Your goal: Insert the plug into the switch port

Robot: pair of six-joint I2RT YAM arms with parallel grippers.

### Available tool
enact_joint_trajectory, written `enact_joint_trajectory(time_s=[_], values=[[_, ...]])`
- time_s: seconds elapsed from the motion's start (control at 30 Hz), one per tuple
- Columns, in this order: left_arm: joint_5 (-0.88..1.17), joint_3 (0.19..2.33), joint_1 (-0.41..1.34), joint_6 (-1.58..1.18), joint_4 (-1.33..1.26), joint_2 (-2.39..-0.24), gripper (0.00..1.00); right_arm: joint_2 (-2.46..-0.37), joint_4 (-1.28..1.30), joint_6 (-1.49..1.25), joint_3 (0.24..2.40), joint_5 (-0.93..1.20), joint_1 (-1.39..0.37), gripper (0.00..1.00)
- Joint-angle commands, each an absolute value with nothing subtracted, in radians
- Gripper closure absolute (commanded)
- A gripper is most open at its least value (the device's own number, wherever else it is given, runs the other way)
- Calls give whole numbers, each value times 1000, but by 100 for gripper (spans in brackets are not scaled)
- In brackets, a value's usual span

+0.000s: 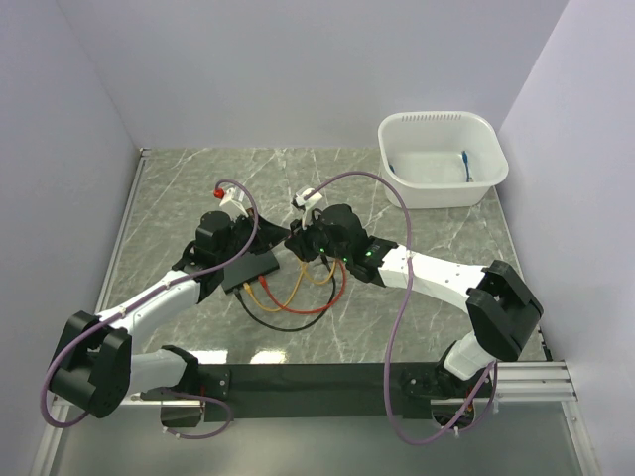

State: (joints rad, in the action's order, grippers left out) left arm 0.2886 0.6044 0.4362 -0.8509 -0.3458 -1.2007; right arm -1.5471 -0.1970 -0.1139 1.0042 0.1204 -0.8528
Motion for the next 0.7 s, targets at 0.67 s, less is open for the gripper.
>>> enact_joint_trajectory(time_s=[0.67], values=[[248,635,437,-819,-342,-1160,99,-1520,-221,-118,1005,110,-845,65]])
